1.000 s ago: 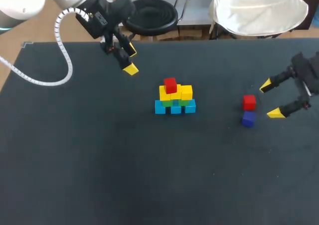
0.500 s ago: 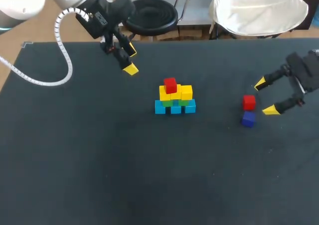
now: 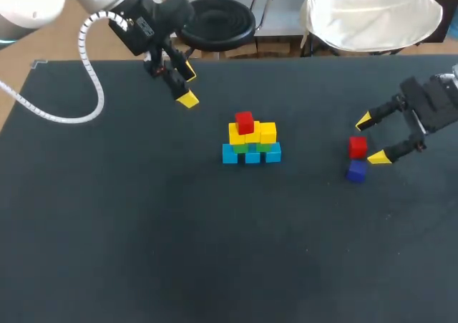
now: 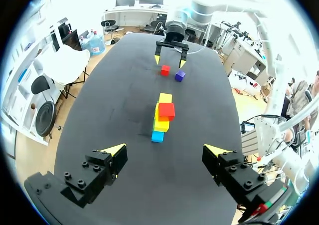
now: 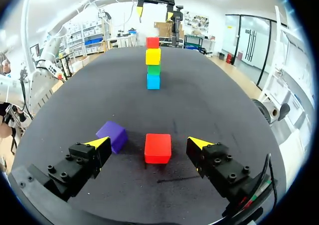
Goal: Place the blue cubes, place green cubes on the blue cubes, place the yellow cubes on the green cubes, then place the red cubes on the yellow cubes, and place purple cube on the red cubes.
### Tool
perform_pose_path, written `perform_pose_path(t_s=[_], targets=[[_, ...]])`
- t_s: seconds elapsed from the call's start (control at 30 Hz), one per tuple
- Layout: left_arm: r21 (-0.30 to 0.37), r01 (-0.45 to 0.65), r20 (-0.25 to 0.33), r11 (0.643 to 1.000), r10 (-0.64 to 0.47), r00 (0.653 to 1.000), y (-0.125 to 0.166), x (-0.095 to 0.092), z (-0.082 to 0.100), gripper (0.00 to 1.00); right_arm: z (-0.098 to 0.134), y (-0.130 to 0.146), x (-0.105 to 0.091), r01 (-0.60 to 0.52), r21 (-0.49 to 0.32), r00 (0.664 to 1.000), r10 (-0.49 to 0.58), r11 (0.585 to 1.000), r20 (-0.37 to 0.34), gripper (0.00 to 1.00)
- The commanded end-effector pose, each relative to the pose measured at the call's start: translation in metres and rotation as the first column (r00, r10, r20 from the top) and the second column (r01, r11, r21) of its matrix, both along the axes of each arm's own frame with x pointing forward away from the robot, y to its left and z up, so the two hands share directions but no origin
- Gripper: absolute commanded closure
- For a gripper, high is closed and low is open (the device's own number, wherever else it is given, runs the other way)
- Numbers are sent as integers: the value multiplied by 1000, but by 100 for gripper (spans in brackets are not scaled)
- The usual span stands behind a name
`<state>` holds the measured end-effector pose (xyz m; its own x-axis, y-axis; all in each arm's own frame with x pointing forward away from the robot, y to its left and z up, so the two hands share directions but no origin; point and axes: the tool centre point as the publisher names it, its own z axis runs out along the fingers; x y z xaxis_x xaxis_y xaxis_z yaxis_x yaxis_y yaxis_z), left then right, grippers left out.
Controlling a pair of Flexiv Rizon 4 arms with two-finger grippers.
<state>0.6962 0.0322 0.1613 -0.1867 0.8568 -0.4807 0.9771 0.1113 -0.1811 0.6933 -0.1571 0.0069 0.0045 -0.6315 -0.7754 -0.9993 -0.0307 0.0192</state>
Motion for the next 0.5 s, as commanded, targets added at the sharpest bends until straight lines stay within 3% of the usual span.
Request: perform_pose_path(t_s=[0.03, 0.5], targets=[[-3, 0, 3, 1000, 0, 1000, 1, -1, -1, 0, -8, 3, 10, -16, 9, 1000, 16, 1000, -19, 0], [-3, 0, 3, 1000, 0, 1000, 1, -1, -1, 0, -16, 6, 8, -18, 28, 999, 19, 999, -44, 0]])
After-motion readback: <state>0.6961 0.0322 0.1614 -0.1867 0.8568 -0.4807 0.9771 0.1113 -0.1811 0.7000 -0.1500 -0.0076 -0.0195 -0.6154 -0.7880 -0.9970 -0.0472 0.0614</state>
